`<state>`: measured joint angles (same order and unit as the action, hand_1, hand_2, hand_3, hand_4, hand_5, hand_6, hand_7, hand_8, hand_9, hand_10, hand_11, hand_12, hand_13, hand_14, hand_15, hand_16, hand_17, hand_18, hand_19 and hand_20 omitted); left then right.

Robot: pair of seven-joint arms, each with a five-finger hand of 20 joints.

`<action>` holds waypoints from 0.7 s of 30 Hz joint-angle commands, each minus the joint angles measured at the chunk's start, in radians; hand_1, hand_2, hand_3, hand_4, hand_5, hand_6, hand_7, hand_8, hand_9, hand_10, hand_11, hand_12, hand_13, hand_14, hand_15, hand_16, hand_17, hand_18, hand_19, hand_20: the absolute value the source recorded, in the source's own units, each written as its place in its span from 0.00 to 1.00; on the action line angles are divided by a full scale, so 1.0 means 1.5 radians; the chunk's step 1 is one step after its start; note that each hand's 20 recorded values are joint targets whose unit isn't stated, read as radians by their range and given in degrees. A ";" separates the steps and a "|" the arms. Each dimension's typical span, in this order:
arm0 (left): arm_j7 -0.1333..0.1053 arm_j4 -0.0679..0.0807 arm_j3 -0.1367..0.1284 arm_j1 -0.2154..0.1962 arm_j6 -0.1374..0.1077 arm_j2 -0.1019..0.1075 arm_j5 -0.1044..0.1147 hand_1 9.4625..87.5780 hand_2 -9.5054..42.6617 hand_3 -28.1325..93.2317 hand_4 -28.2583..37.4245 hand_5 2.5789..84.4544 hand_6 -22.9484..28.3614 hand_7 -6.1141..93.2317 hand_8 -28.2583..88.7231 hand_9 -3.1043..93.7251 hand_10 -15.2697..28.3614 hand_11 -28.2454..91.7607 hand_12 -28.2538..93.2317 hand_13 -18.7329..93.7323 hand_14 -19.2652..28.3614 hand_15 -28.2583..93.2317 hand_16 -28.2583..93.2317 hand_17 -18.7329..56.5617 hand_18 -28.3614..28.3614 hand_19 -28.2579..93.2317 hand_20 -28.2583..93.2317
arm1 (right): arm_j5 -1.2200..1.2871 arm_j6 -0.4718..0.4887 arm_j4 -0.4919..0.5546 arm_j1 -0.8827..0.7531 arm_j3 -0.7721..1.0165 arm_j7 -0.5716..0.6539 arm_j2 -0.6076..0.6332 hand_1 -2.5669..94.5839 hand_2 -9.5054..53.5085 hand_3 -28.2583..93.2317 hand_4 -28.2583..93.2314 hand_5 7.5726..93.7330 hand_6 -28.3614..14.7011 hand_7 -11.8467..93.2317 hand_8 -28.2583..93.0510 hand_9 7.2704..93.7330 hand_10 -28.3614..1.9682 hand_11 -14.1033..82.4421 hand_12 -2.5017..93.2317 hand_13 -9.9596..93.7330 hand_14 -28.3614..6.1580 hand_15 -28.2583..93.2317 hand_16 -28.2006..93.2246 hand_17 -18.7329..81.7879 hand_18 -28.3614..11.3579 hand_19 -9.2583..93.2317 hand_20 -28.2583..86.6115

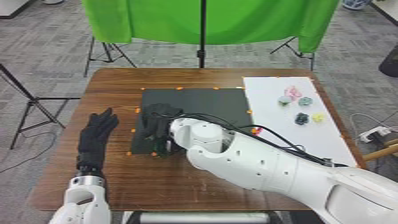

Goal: Arrange flowers

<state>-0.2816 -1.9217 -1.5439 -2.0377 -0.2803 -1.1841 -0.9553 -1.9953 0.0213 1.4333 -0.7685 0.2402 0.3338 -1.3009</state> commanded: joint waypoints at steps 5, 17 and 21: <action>0.008 0.003 0.003 -0.005 0.005 -0.003 -0.007 0.15 0.45 0.70 0.00 0.46 0.56 0.14 0.18 0.44 0.64 0.34 0.32 0.43 0.71 0.35 0.23 0.29 0.66 0.25 0.36 | -0.059 -0.097 0.001 0.020 -0.015 0.008 0.014 0.49 0.00 0.76 0.07 0.68 0.70 0.30 0.20 0.82 0.56 0.44 0.33 0.95 0.75 0.75 0.53 0.81 0.38 1.00 0.79; 0.013 -0.006 -0.010 -0.020 0.009 -0.008 -0.010 0.14 0.42 0.71 0.00 0.46 0.56 0.14 0.19 0.44 0.64 0.34 0.32 0.43 0.71 0.35 0.23 0.29 0.66 0.25 0.36 | -0.044 -0.081 0.158 -0.009 0.106 0.028 0.161 0.48 0.00 0.76 0.08 0.68 0.69 0.29 0.18 0.80 0.53 0.43 0.32 0.94 0.74 0.74 0.53 0.80 0.37 1.00 0.78; 0.017 -0.012 -0.019 -0.033 0.002 -0.008 -0.007 0.13 0.41 0.71 0.00 0.46 0.55 0.14 0.19 0.44 0.64 0.34 0.32 0.43 0.72 0.35 0.24 0.29 0.67 0.25 0.36 | -0.026 -0.047 0.245 -0.047 0.204 0.047 0.277 0.47 0.00 0.76 0.09 0.66 0.68 0.28 0.17 0.78 0.50 0.41 0.31 0.93 0.73 0.74 0.53 0.78 0.35 1.00 0.78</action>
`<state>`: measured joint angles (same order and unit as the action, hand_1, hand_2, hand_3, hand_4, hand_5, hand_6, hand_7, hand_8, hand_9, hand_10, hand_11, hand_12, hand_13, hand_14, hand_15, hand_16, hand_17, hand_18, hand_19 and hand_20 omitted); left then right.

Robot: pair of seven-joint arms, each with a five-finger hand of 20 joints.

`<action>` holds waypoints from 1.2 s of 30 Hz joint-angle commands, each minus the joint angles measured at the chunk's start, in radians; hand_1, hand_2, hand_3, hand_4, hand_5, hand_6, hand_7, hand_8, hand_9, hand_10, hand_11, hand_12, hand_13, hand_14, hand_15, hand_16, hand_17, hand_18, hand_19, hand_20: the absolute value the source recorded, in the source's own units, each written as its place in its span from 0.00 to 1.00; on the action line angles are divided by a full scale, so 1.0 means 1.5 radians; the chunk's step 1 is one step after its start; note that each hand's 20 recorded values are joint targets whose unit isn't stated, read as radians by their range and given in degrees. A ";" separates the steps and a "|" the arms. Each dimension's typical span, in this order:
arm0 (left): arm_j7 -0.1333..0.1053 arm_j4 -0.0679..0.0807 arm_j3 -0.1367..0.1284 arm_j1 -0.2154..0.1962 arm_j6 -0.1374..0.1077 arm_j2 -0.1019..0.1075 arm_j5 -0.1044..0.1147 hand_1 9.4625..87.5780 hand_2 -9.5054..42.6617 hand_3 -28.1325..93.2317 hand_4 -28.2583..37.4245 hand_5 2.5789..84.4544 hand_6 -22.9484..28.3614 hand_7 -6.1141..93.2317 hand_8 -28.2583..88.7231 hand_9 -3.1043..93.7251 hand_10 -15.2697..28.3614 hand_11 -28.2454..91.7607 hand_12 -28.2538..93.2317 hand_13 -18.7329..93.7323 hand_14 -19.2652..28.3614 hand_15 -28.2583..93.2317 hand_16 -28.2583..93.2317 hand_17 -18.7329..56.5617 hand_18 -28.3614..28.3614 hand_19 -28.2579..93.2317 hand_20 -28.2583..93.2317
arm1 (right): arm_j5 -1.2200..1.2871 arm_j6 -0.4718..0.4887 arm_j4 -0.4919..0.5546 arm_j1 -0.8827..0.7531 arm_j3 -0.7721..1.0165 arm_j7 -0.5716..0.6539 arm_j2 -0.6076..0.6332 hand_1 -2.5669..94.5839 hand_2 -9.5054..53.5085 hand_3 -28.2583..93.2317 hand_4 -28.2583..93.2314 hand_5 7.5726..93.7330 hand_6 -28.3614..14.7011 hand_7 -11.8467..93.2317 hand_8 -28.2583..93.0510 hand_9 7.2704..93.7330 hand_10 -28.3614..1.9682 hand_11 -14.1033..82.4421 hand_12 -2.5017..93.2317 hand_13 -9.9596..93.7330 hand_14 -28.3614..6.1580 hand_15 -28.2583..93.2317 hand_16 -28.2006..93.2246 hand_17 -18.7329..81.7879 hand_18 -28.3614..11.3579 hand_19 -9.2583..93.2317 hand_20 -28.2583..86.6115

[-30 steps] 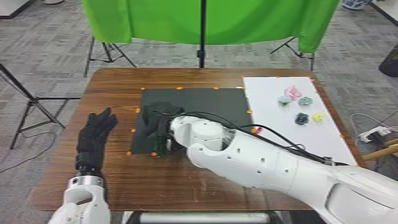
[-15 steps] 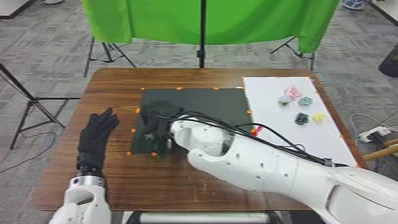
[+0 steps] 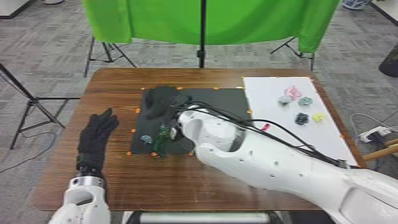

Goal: Arrange flowers

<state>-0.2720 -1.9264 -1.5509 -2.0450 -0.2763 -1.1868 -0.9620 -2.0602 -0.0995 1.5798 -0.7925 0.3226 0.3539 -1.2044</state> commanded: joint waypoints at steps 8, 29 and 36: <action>0.012 -0.014 -0.020 -0.039 -0.001 -0.004 -0.005 0.13 0.39 0.72 0.00 0.46 0.55 0.14 0.19 0.44 0.64 0.34 0.32 0.43 0.72 0.35 0.24 0.29 0.67 0.25 0.36 | 0.035 0.217 0.227 -0.200 0.398 0.123 0.372 0.38 0.00 0.74 0.11 0.61 0.64 0.22 0.18 0.72 0.39 0.30 0.27 0.90 0.67 0.73 0.52 0.75 0.32 1.00 0.75; 0.021 -0.013 -0.013 -0.032 0.012 -0.016 -0.015 0.13 0.37 0.72 0.00 0.46 0.55 0.14 0.19 0.44 0.64 0.34 0.32 0.43 0.72 0.35 0.24 0.28 0.68 0.26 0.36 | 0.045 0.269 0.093 -0.347 0.509 0.219 0.385 0.34 0.00 0.73 0.14 0.58 0.64 0.20 0.19 0.72 0.34 0.27 0.25 0.90 0.61 0.71 0.51 0.73 0.28 1.00 0.71; 0.023 -0.012 -0.015 -0.033 0.011 -0.018 -0.016 0.13 0.36 0.73 0.00 0.46 0.55 0.14 0.19 0.44 0.64 0.34 0.32 0.43 0.72 0.35 0.24 0.28 0.68 0.26 0.36 | 0.048 0.179 0.072 -0.378 0.501 0.211 0.379 0.44 0.00 0.74 0.12 0.65 0.67 0.24 0.17 0.79 0.45 0.34 0.27 0.92 0.68 0.73 0.52 0.77 0.32 1.00 0.76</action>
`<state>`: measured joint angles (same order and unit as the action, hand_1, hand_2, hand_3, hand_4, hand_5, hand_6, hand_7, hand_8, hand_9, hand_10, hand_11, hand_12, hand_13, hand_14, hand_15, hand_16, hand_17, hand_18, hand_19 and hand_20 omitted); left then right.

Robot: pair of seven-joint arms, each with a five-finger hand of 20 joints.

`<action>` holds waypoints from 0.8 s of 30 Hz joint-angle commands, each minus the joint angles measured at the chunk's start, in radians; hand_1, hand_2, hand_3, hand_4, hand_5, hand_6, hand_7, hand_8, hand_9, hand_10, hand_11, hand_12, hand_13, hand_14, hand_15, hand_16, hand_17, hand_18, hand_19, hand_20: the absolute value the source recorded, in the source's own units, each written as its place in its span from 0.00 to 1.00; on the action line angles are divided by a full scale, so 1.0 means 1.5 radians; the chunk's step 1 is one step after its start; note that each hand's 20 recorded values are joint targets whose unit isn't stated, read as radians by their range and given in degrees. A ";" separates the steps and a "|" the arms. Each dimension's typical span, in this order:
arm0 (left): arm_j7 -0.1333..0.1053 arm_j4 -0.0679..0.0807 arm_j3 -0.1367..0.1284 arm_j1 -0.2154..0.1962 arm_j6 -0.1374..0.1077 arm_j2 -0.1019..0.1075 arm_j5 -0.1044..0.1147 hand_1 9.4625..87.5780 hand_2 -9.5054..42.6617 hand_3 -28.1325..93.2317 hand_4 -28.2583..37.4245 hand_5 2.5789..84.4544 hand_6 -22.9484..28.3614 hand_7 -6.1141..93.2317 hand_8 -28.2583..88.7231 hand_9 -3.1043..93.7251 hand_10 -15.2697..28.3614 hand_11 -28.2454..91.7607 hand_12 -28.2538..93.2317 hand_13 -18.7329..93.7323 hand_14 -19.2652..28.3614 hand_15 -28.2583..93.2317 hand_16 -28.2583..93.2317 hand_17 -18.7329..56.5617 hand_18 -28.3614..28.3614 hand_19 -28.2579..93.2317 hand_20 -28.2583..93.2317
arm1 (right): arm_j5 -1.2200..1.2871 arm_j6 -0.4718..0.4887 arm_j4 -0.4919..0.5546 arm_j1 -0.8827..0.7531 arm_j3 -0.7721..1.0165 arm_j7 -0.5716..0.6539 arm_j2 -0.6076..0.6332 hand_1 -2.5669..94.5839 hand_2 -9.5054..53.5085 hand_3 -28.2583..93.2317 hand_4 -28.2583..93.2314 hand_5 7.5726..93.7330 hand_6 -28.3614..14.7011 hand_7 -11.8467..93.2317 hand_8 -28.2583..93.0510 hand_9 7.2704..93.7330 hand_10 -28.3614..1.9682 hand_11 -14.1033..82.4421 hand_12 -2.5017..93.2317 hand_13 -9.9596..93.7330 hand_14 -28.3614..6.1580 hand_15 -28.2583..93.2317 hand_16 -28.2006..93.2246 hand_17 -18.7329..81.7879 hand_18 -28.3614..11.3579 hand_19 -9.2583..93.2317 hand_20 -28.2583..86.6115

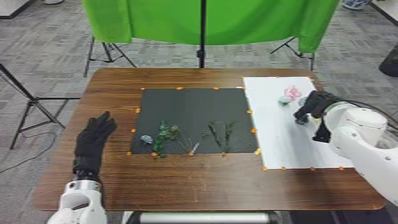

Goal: Arrange flowers

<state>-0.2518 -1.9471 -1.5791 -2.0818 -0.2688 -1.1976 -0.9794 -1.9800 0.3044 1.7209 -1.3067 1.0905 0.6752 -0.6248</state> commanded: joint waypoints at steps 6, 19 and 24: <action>0.009 -0.002 0.002 -0.014 0.005 -0.012 -0.004 0.13 0.36 0.73 0.00 0.46 0.55 0.14 0.19 0.44 0.64 0.34 0.32 0.43 0.72 0.35 0.24 0.28 0.68 0.26 0.36 | 0.005 -0.179 -0.016 -0.039 -0.017 -0.029 0.000 0.66 0.00 0.63 0.11 0.82 0.66 0.28 0.34 0.96 0.65 0.31 0.46 0.97 0.76 0.74 0.52 0.82 0.36 1.00 0.80; 0.008 -0.003 0.001 -0.016 0.000 -0.006 0.000 0.14 0.35 0.72 0.00 0.46 0.55 0.14 0.19 0.44 0.64 0.34 0.32 0.43 0.72 0.35 0.24 0.28 0.68 0.26 0.36 | 0.029 -0.229 0.055 0.214 -0.184 -0.122 -0.092 0.70 0.00 0.64 0.11 0.86 0.65 0.30 0.36 0.99 0.67 0.33 0.47 0.99 0.79 0.74 0.53 0.85 0.38 1.00 0.81; 0.000 0.002 0.010 -0.005 0.003 -0.005 0.010 0.13 0.37 0.69 0.00 0.46 0.55 0.14 0.19 0.44 0.64 0.34 0.32 0.43 0.72 0.35 0.24 0.28 0.68 0.26 0.36 | 0.059 -0.214 -0.039 0.349 -0.327 -0.176 -0.245 0.70 0.00 0.65 0.11 0.86 0.65 0.30 0.36 1.00 0.67 0.33 0.47 0.99 0.79 0.74 0.53 0.85 0.38 1.00 0.82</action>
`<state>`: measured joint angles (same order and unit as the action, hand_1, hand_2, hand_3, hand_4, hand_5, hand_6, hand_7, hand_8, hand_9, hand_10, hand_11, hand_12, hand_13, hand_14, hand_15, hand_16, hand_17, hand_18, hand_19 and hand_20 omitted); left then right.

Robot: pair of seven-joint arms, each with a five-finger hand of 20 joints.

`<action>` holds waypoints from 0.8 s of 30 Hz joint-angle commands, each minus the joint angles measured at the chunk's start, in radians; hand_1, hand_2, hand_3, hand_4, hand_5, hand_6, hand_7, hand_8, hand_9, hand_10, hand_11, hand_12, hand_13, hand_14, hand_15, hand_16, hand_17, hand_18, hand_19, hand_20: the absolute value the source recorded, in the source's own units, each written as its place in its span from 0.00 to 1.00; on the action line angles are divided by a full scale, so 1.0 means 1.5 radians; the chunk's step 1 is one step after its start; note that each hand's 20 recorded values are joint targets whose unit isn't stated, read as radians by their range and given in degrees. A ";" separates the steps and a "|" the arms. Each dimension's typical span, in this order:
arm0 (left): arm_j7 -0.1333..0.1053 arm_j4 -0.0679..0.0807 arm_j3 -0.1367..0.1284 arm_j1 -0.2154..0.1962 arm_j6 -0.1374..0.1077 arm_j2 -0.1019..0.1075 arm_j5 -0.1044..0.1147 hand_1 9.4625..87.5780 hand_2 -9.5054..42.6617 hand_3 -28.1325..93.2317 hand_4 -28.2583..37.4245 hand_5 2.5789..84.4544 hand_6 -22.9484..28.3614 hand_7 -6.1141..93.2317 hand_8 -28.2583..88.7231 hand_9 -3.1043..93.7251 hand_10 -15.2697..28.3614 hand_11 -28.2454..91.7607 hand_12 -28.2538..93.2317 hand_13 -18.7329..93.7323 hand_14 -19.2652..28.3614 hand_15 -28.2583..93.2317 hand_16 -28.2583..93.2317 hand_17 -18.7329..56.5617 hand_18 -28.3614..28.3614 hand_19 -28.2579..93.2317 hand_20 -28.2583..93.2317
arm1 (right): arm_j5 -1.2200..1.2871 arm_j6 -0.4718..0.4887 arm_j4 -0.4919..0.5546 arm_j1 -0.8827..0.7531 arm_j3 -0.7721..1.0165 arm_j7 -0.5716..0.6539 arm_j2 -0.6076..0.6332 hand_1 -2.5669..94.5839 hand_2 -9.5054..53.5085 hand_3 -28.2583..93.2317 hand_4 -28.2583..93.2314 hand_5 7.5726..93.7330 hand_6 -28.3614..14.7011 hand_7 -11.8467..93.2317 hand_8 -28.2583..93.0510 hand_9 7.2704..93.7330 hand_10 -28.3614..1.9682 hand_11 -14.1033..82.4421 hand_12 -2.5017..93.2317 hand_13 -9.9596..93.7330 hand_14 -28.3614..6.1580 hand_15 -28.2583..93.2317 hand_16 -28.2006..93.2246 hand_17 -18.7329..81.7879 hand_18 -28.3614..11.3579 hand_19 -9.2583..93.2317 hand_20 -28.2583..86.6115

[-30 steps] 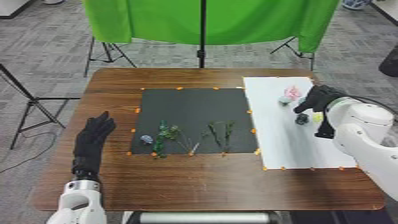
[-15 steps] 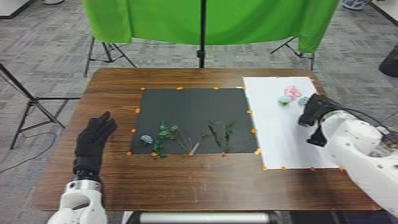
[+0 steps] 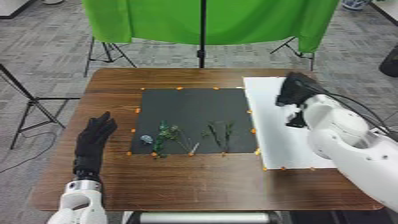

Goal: Arrange flowers

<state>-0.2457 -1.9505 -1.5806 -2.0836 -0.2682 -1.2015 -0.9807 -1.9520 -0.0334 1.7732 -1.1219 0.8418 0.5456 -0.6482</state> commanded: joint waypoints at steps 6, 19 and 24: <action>-0.006 0.011 0.027 0.014 0.004 0.000 0.016 0.17 0.45 0.60 0.00 0.46 0.54 0.14 0.19 0.44 0.65 0.34 0.32 0.43 0.73 0.35 0.24 0.28 0.68 0.26 0.36 | 0.057 0.031 -0.211 0.270 -0.225 -0.111 -0.387 0.69 0.00 0.65 0.11 0.86 0.66 0.30 0.36 0.99 0.67 0.33 0.47 0.99 0.79 0.74 0.54 0.84 0.38 1.00 0.82; -0.015 0.021 0.043 0.033 0.011 0.009 0.026 0.21 0.62 0.53 0.00 0.47 0.53 0.15 0.19 0.45 0.65 0.34 0.32 0.44 0.73 0.35 0.23 0.29 0.68 0.26 0.36 | 0.025 0.036 -0.373 0.258 -0.278 -0.095 -0.504 0.68 0.00 0.66 0.10 0.85 0.66 0.31 0.36 0.99 0.68 0.31 0.47 0.98 0.79 0.74 0.54 0.84 0.39 1.00 0.81; -0.016 0.022 0.046 0.036 0.013 0.011 0.026 0.21 0.62 0.52 0.00 0.47 0.53 0.15 0.18 0.45 0.65 0.34 0.32 0.44 0.73 0.35 0.23 0.29 0.68 0.26 0.36 | 0.009 0.047 -0.394 0.252 -0.285 -0.097 -0.515 0.67 0.00 0.67 0.10 0.84 0.67 0.32 0.36 0.98 0.68 0.31 0.47 0.98 0.78 0.74 0.54 0.83 0.39 1.00 0.81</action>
<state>-0.2673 -1.9311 -1.5218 -2.0311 -0.2642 -1.1895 -0.9477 -1.8957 0.0120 1.2159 -0.7255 0.4328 0.4002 -1.4002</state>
